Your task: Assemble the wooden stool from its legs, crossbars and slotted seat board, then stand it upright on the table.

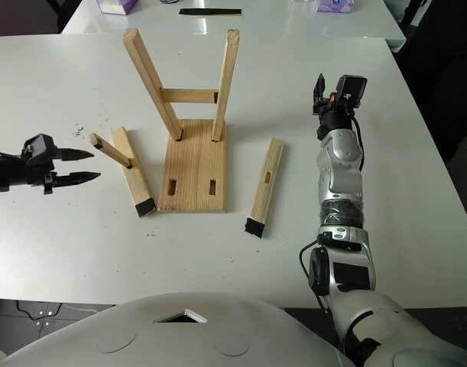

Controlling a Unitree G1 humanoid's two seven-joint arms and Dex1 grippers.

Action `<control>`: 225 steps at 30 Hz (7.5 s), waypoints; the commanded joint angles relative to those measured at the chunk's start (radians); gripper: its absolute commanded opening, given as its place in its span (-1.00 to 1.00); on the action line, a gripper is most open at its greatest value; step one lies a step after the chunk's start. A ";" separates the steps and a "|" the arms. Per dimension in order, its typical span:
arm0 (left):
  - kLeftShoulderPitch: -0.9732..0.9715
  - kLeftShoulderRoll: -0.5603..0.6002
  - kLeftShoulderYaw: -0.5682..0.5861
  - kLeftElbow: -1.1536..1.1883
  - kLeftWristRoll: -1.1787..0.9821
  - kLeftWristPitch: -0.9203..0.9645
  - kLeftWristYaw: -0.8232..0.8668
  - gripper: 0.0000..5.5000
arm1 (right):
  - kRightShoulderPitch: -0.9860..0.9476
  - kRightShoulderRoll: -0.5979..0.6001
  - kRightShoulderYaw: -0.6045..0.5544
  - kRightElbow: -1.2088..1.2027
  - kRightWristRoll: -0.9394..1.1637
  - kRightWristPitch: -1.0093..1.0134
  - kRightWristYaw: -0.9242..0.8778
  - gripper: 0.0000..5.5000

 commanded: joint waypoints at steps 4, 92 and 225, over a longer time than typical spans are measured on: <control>0.057 -0.141 0.227 -0.150 -0.154 0.207 0.302 -0.05 | -0.006 -0.022 -0.025 -0.006 0.001 -0.002 -0.002 -0.01; -0.051 -0.931 0.189 -0.861 0.281 0.533 1.608 -0.05 | 0.007 0.039 -0.024 0.029 -0.046 0.044 -0.153 -0.01; -0.225 -0.526 0.140 -0.704 -0.704 0.674 0.344 -0.26 | -0.463 -0.269 0.103 -0.452 0.921 0.996 0.907 0.27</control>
